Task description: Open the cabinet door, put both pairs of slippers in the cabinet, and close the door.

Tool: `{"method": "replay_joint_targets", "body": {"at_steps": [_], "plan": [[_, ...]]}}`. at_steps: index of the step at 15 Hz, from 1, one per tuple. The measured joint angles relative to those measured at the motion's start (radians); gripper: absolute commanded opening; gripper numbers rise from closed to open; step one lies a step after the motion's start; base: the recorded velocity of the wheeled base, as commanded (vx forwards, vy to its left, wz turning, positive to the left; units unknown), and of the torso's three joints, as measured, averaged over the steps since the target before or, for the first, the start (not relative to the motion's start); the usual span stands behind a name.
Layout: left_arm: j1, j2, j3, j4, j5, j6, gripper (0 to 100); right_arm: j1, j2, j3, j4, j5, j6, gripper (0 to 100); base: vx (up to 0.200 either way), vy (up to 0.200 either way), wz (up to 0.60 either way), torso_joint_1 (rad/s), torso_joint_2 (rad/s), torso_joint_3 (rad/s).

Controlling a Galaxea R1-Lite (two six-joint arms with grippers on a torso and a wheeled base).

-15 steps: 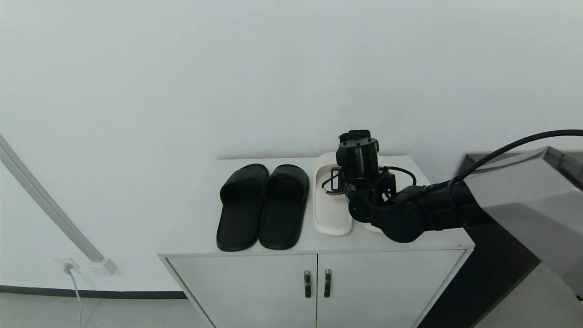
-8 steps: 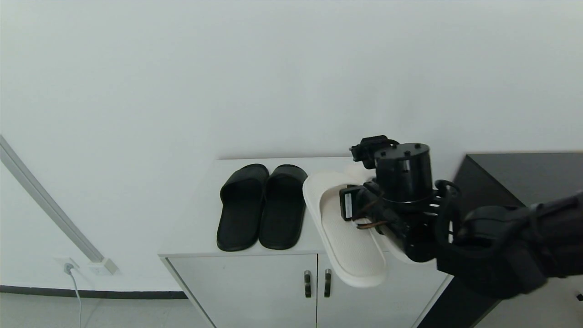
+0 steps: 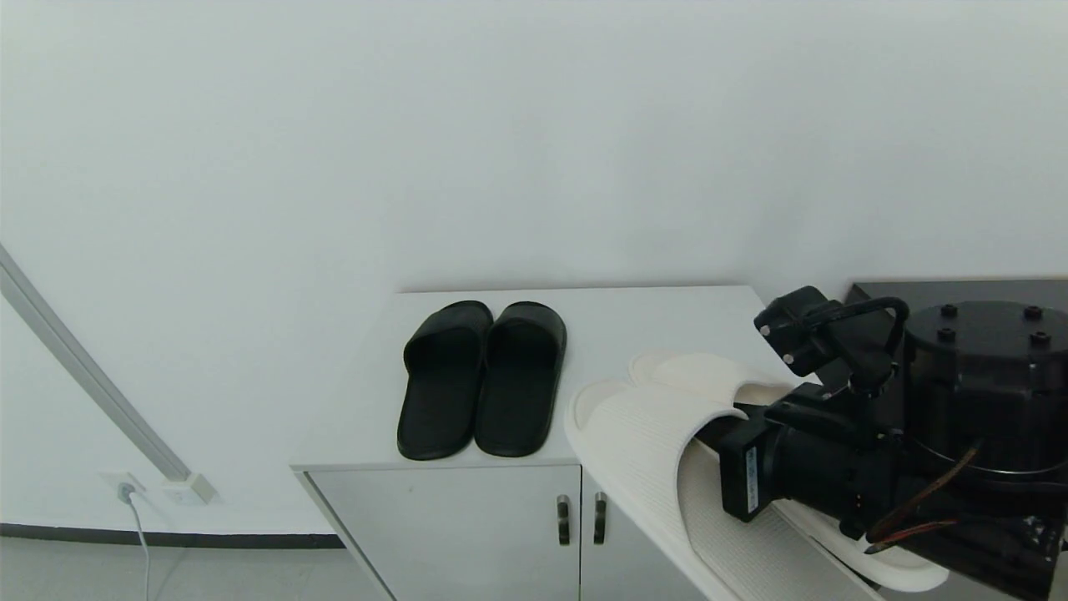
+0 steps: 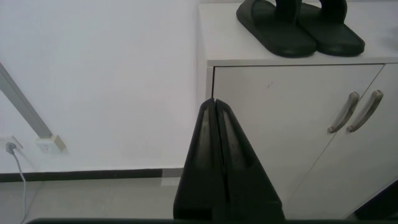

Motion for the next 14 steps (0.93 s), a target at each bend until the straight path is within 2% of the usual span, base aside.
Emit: {"method": "replay_joint_targets", "body": {"at_steps": [9,14], "plan": [[0.0,0.0,0.0,0.0,0.0,-0.003,0,0.003,-0.017,0.021,-0.005,0.02,-0.003,0,-0.2,0.0,0.0,0.005,0.0,0.003],[0.0,0.0,0.0,0.0,0.0,-0.003,0,0.001,-0.015,0.035,-0.006,0.021,-0.023,0,0.0,0.0,0.0,0.0,0.0,0.0]]}}
